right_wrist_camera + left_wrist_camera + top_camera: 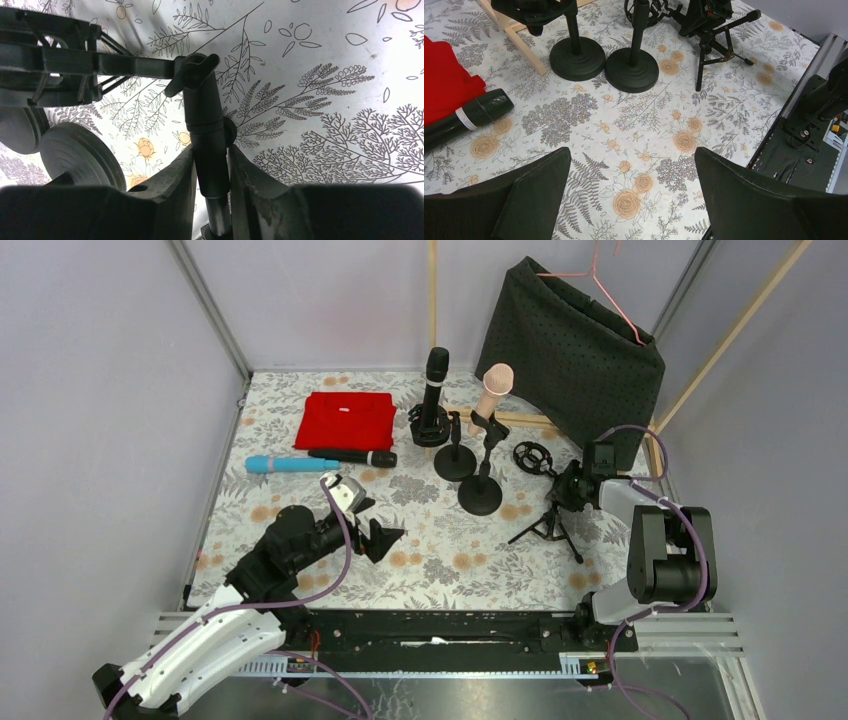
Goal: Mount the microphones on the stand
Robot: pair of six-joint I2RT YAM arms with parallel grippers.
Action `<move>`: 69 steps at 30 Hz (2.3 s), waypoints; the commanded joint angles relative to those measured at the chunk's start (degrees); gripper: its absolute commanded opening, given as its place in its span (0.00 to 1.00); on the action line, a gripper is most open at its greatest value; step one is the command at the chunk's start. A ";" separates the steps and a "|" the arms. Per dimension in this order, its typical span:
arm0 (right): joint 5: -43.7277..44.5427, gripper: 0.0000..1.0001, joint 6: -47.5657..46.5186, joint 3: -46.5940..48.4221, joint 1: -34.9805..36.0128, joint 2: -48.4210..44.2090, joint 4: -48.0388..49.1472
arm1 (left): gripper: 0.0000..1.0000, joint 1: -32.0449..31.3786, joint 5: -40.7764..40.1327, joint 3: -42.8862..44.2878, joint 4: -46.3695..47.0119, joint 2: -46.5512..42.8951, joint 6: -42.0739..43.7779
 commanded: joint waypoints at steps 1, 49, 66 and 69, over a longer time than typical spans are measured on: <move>-0.91 0.25 0.30 -0.91 -0.02 -0.40 1.12 | 0.99 -0.05 1.46 1.77 1.51 0.29 -0.09; -19.30 0.00 -8.15 -19.76 0.06 -72.21 20.84 | 0.99 0.00 -3.61 1.85 1.03 -0.65 -0.28; -10.78 0.00 -9.35 -30.59 10.61 -67.53 29.88 | 0.99 0.01 -3.66 1.99 0.55 0.56 -0.09; 0.78 0.00 -14.56 -30.58 22.34 -61.87 32.32 | 0.99 0.02 -3.87 2.03 0.39 0.56 0.00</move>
